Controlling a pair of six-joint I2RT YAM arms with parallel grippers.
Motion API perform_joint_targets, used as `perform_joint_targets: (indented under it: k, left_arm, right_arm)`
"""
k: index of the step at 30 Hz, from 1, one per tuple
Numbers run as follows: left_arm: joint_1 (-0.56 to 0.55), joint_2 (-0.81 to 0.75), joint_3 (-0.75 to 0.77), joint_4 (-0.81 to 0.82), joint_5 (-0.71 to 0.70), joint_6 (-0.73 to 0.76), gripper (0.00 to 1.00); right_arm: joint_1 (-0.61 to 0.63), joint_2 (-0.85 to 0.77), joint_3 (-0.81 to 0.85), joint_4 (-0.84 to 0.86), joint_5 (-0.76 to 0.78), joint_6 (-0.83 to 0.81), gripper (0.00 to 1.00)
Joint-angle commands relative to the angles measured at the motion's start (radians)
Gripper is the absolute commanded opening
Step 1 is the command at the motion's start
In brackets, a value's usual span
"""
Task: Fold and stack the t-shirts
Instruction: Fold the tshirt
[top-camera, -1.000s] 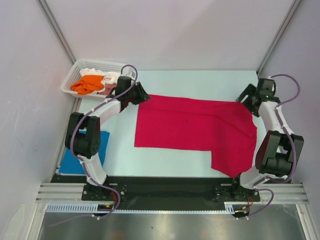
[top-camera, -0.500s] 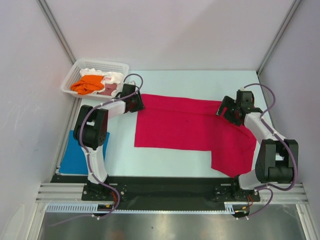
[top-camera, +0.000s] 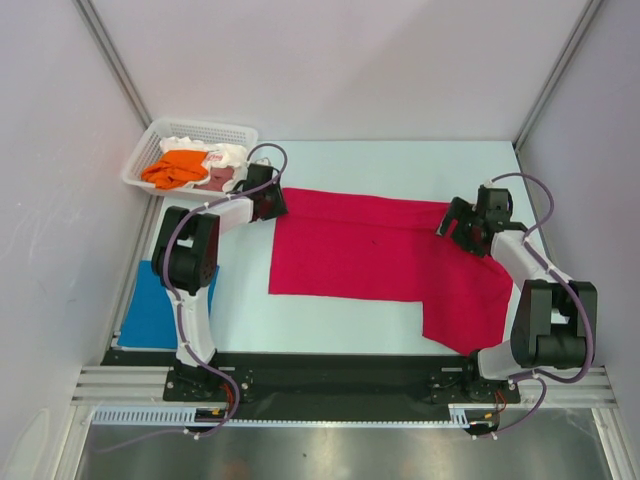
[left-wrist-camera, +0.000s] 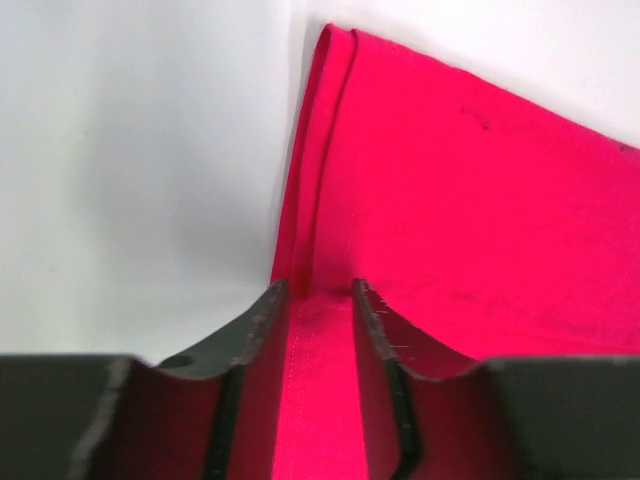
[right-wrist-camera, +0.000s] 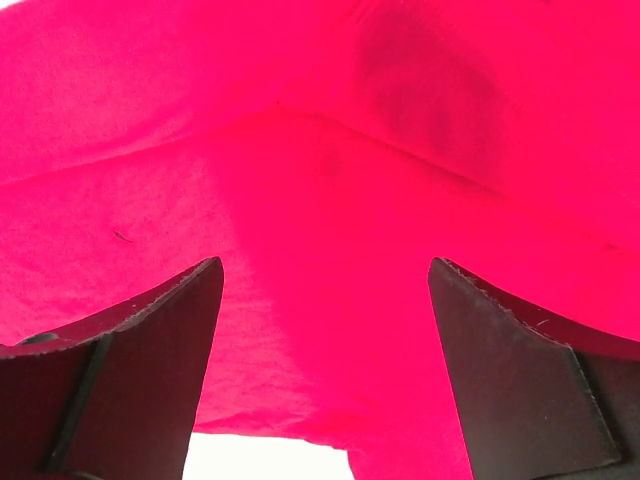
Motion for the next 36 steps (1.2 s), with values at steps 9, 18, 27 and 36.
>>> perform_joint_targets:
  k: [9, 18, 27, 36]
  left_arm:
    - [0.003, -0.005, 0.044, 0.027, 0.04, 0.005, 0.36]
    - [0.003, 0.027, 0.076, 0.009, 0.033, 0.014, 0.21]
    - [0.0, -0.064, 0.033, -0.001, -0.019, 0.02, 0.0]
    - [-0.002, -0.148, -0.045, 0.019, -0.03, 0.011, 0.0]
  right_arm:
    - [-0.018, -0.037, -0.01, 0.045, -0.03, -0.016, 0.89]
    - [-0.026, -0.053, -0.004, 0.038, -0.031, -0.016, 0.89]
    - [-0.057, -0.008, 0.03, 0.038, -0.027, -0.008, 0.88]
    - [-0.06, 0.024, 0.038, 0.051, -0.031, 0.001, 0.87]
